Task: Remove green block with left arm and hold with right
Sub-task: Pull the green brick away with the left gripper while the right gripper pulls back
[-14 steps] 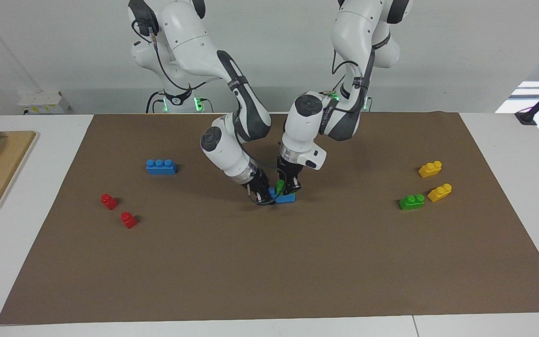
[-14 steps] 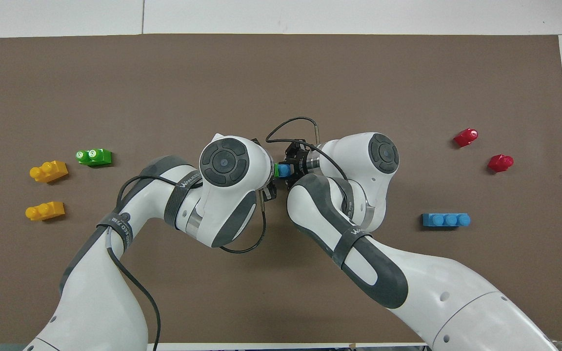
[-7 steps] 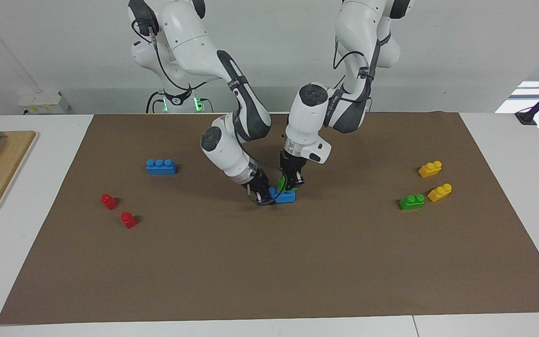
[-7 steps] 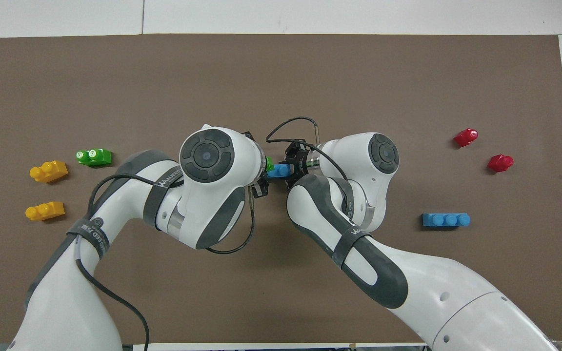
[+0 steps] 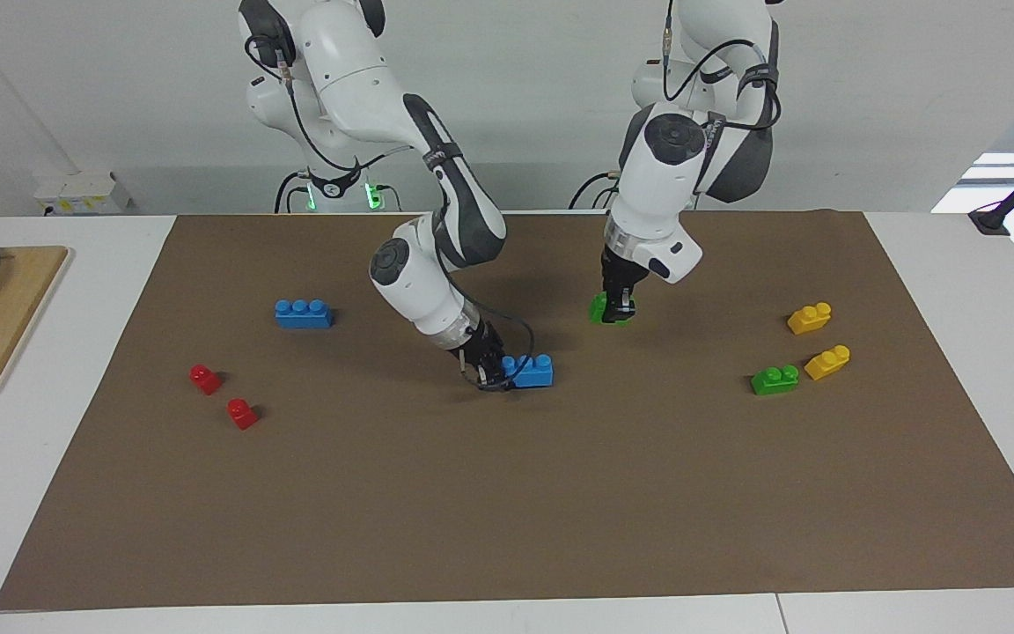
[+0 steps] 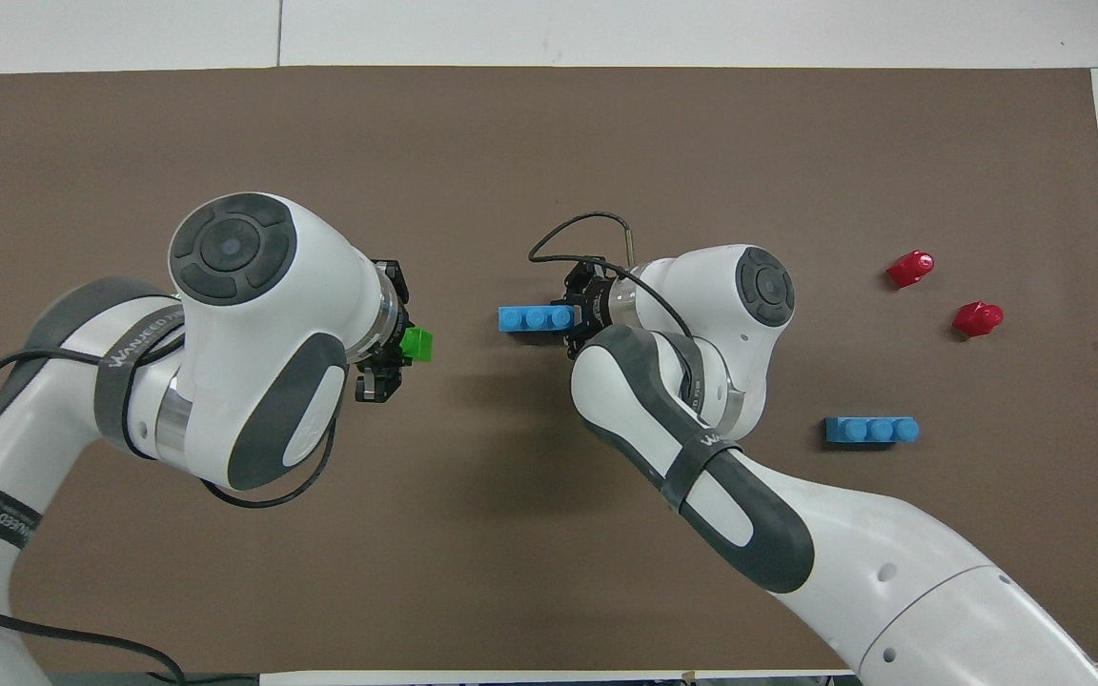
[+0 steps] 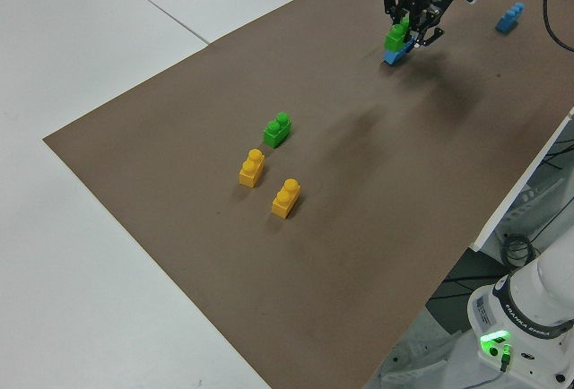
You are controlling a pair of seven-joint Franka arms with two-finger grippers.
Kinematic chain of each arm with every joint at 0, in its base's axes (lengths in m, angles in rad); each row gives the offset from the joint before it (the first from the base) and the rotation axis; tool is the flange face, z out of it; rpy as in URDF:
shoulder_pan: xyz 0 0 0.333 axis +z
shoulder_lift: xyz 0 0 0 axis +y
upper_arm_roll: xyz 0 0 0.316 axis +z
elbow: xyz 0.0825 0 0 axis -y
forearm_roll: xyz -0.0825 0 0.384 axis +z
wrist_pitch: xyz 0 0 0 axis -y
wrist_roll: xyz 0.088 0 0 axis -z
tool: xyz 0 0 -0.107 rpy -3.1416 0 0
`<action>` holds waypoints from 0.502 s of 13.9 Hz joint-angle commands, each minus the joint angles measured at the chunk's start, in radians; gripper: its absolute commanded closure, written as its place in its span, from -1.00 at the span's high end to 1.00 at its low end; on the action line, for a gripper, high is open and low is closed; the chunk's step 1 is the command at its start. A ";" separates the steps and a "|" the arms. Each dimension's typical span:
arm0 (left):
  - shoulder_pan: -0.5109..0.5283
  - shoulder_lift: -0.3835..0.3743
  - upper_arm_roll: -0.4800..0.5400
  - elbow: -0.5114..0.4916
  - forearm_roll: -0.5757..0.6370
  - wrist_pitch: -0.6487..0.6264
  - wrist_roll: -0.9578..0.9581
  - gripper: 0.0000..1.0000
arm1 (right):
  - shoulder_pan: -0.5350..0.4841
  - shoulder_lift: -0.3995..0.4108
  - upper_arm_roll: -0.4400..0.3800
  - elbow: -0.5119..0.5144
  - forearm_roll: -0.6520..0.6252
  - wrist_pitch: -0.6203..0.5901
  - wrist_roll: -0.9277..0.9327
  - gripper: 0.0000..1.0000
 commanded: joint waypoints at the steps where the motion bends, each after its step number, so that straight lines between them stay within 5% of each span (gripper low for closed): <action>1: 0.037 -0.070 -0.007 -0.076 -0.004 -0.077 0.293 -1.00 | -0.108 -0.033 0.005 0.079 0.003 -0.151 -0.017 -1.00; 7: 0.245 -0.134 -0.005 -0.136 -0.007 -0.166 1.014 -1.00 | -0.369 -0.108 0.001 0.058 -0.064 -0.429 -0.152 -1.00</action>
